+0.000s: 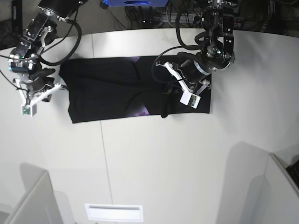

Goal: Fold the T-shirt properly
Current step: 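Lift the strip end with the left gripper and fold it toward the middle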

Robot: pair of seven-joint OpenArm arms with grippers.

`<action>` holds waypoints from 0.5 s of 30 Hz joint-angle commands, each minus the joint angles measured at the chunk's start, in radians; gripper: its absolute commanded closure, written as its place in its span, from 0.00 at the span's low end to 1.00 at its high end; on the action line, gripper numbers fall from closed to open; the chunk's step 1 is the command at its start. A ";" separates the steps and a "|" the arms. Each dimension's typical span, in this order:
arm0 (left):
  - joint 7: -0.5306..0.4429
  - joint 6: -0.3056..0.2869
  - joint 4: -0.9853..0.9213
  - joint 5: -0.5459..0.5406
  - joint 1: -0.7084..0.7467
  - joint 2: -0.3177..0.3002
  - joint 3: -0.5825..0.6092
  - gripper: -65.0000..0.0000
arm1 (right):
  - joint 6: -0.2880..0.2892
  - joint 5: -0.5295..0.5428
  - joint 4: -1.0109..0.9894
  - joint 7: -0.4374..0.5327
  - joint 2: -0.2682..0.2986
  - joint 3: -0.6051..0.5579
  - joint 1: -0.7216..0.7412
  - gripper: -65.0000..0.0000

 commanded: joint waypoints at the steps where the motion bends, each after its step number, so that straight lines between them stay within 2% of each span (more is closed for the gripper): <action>1: -0.021 -0.008 0.010 -0.017 -0.010 0.016 0.003 1.00 | 0.001 0.006 0.016 0.021 0.011 -0.001 0.018 1.00; 6: -0.021 -0.008 -0.061 -0.020 -0.031 0.042 0.004 1.00 | 0.001 0.006 0.016 0.015 0.011 -0.002 0.024 1.00; 15: -0.018 -0.008 -0.078 -0.018 -0.056 0.062 0.004 1.00 | 0.001 0.006 0.016 0.020 0.011 -0.001 0.023 1.00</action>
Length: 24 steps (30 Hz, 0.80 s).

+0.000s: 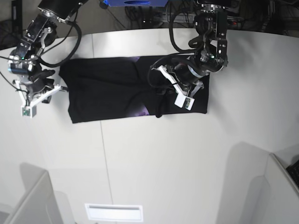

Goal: Fold the T-shirt properly
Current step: 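Lift the strip end with the left gripper and fold it toward the middle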

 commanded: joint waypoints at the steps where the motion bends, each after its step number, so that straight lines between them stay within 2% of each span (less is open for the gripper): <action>1: -0.018 -0.009 0.010 -0.018 -0.013 0.008 0.000 1.00 | 0.001 0.006 0.016 0.023 0.011 0.001 0.012 1.00; 10: -0.018 -0.009 0.003 -0.017 -0.031 0.007 0.052 1.00 | 0.001 0.006 0.016 0.023 0.011 0.000 0.021 1.00; 24: -0.019 -0.009 -0.066 -0.023 -0.057 0.008 0.052 1.00 | 0.001 0.006 0.015 0.023 0.011 0.000 0.030 1.00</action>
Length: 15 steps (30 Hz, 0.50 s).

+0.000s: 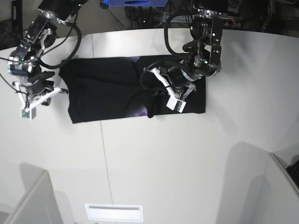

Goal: Fold the T-shirt properly
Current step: 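Lift the strip end with the left gripper and fold it toward the middle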

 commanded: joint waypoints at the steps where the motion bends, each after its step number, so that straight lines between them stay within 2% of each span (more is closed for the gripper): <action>1: -0.018 -0.011 0.010 -0.019 -0.012 0.005 0.002 1.00 | 0.001 0.006 0.016 0.020 0.011 0.000 0.014 1.00; 15: -0.019 -0.011 0.008 -0.019 -0.017 0.007 0.002 1.00 | 0.001 0.006 0.016 0.017 0.011 0.000 0.023 1.00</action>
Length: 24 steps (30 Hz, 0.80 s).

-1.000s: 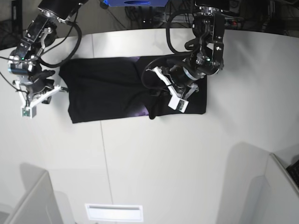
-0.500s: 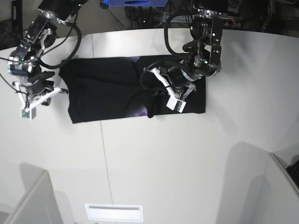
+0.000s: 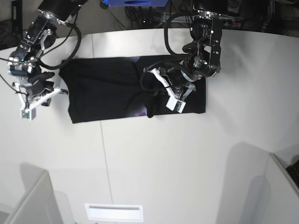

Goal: Fold the T-shirt properly
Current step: 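Lift the strip end with the left gripper and fold it toward the middle, then open the left gripper and raise it off the folded strip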

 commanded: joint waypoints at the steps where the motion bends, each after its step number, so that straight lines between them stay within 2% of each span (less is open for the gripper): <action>1: -0.020 -0.011 0.017 -0.018 -0.010 0.006 0.002 1.00 | 0.001 0.006 0.016 0.017 0.011 0.000 0.018 1.00; 10: -0.020 -0.011 0.017 -0.020 -0.010 0.006 0.002 1.00 | 0.001 0.006 0.016 0.015 0.011 0.000 0.020 1.00; 15: -0.020 -0.011 0.015 -0.020 -0.010 0.008 0.003 0.72 | 0.001 0.006 0.016 0.015 0.011 0.000 0.015 1.00; 17: -0.020 -0.011 0.013 -0.021 -0.011 0.026 0.003 0.63 | 0.001 0.006 0.016 0.015 0.011 0.000 0.015 1.00; 21: -0.017 -0.012 -0.013 -0.020 -0.033 0.057 0.014 0.47 | 0.001 0.006 0.016 0.014 0.011 0.000 0.014 1.00; 24: -0.017 -0.012 -0.062 -0.020 -0.056 0.058 0.066 0.38 | 0.001 0.006 0.016 0.014 0.011 0.000 0.014 1.00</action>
